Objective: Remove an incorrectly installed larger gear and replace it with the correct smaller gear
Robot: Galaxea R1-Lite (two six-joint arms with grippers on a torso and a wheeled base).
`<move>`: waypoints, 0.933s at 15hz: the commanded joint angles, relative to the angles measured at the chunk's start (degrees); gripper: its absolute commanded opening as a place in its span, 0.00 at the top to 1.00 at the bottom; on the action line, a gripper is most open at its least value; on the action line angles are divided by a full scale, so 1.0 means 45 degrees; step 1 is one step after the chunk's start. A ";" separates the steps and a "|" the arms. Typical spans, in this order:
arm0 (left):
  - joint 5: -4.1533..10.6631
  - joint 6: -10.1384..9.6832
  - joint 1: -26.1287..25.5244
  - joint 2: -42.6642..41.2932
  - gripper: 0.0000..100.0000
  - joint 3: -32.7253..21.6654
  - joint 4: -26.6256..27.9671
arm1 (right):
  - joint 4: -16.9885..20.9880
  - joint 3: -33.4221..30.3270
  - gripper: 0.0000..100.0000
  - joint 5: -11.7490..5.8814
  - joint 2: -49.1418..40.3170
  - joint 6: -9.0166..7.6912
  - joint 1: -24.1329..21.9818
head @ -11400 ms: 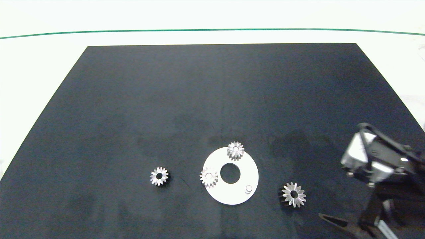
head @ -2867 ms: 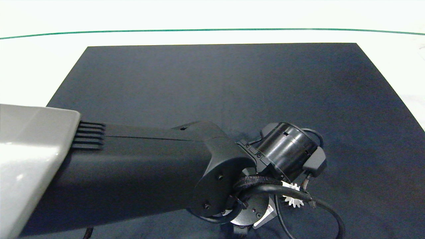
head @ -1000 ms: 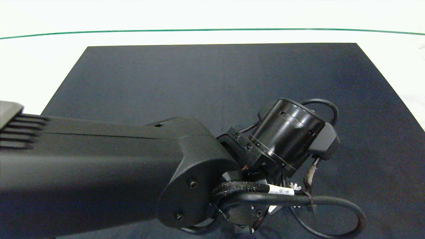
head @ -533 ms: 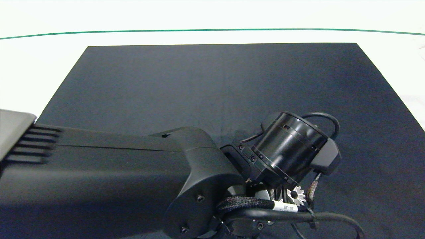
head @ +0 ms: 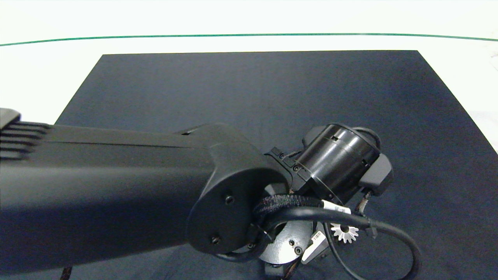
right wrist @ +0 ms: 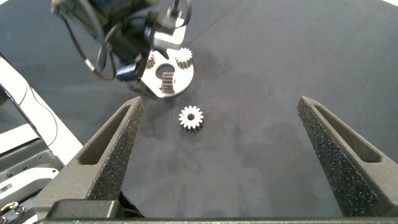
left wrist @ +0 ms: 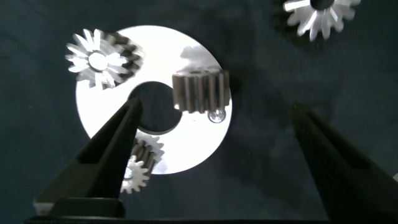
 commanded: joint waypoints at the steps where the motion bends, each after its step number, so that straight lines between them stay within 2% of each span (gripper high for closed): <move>1: 0.0037 -0.0365 -0.0132 0.0373 0.00 -0.1289 0.0596 | 0.0032 0.0061 0.00 -0.0011 0.0038 -0.0041 0.0001; 4: 0.0057 -0.0678 -0.0113 0.0705 0.00 -0.1348 0.0537 | 0.0032 0.0080 0.00 -0.0011 0.0058 -0.0041 0.0001; 5: 0.0076 -0.1088 -0.0093 0.0783 0.00 -0.1308 0.0401 | 0.0032 0.0080 0.00 -0.0011 0.0038 -0.0021 0.0001; 8: 0.0076 -0.1127 -0.0093 0.0744 0.00 -0.0898 -0.0830 | 0.0032 0.0080 0.00 0.0107 0.0038 -0.0021 0.0001; 10: 0.0115 -0.1557 -0.0152 0.0529 0.00 0.0176 -0.1924 | 0.0032 0.0080 0.00 0.0126 0.0038 -0.0021 0.0001; 12: 0.0115 -0.1517 0.0004 -0.0018 0.00 0.1563 -0.2900 | 0.0032 0.0080 0.00 0.0126 0.0038 -0.0021 0.0001; 14: 0.0115 -0.1537 0.0161 -0.0292 0.00 0.2285 -0.3369 | 0.0032 0.0080 0.00 0.0146 0.0058 -0.0021 0.0001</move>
